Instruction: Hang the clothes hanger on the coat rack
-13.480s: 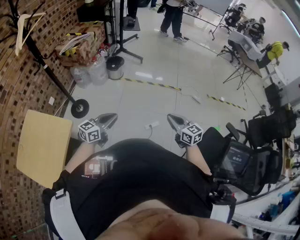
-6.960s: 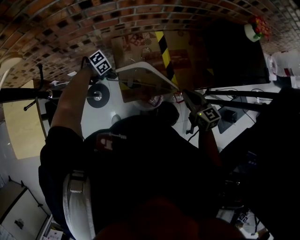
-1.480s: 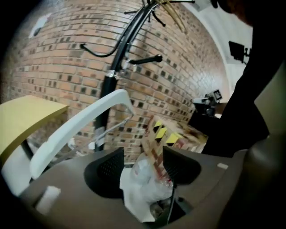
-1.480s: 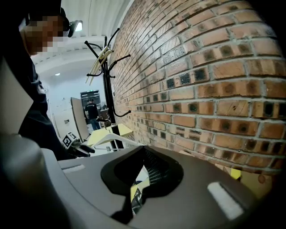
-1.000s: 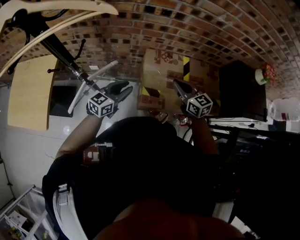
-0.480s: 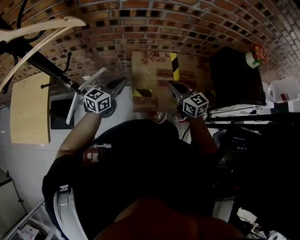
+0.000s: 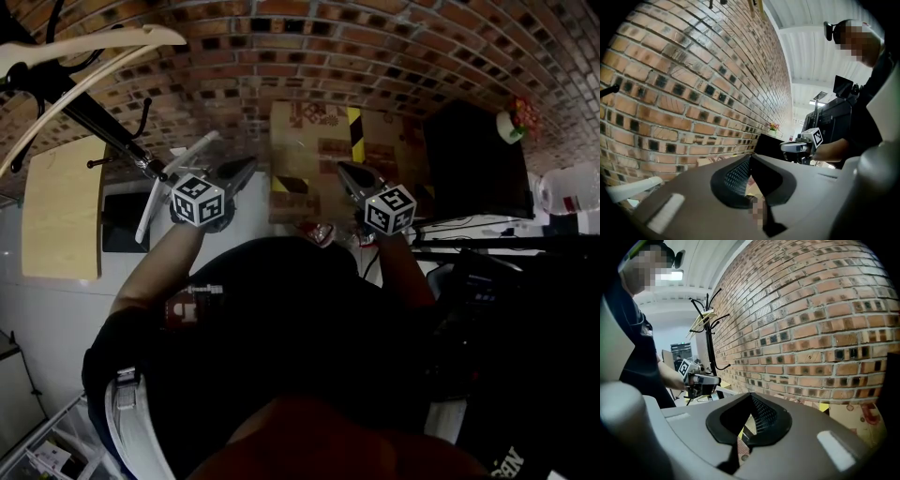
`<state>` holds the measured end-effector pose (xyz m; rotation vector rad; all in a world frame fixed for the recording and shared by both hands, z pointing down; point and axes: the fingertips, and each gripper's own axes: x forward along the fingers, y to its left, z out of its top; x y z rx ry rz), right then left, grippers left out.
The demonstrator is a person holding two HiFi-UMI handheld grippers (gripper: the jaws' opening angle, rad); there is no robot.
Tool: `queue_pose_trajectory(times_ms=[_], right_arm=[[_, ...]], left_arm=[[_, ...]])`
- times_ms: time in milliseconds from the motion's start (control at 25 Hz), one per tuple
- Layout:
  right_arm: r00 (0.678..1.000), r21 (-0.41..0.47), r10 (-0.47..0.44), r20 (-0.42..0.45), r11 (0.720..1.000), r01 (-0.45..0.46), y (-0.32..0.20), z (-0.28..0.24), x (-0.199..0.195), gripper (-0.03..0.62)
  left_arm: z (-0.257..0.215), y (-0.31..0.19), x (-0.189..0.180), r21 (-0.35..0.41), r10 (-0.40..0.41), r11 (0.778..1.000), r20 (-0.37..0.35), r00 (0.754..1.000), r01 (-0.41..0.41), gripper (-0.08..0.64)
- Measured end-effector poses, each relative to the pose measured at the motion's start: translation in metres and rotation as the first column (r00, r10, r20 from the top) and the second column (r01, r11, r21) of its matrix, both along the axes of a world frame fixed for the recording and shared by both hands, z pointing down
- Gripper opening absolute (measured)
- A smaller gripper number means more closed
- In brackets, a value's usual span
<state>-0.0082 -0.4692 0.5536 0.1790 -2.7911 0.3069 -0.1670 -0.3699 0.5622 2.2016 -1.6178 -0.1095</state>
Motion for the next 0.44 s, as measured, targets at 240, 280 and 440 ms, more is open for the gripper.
queue_pose_trajectory(times_ms=[240, 280, 440], right_arm=[[1.0, 0.0, -0.01, -0.004, 1.0, 0.01, 0.002, -0.0019, -0.0038, 0.012], [1.0, 0.002, -0.012, -0.004, 1.0, 0.012, 0.0027, -0.0015, -0.0038, 0.012], [1.0, 0.005, -0.017, -0.007, 1.0, 0.017, 0.0058, 0.0024, -0.0016, 0.012]], left_arm=[[0.0018, 0.004, -0.0033, -0.004, -0.004, 1.0, 0.002, 1.0, 0.004, 0.002], [0.0011, 0.0043, -0.0031, -0.003, -0.005, 1.0, 0.001, 1.0, 0.005, 0.002], [0.003, 0.0061, -0.0005, -0.004, -0.008, 1.0, -0.001, 1.0, 0.008, 0.002]])
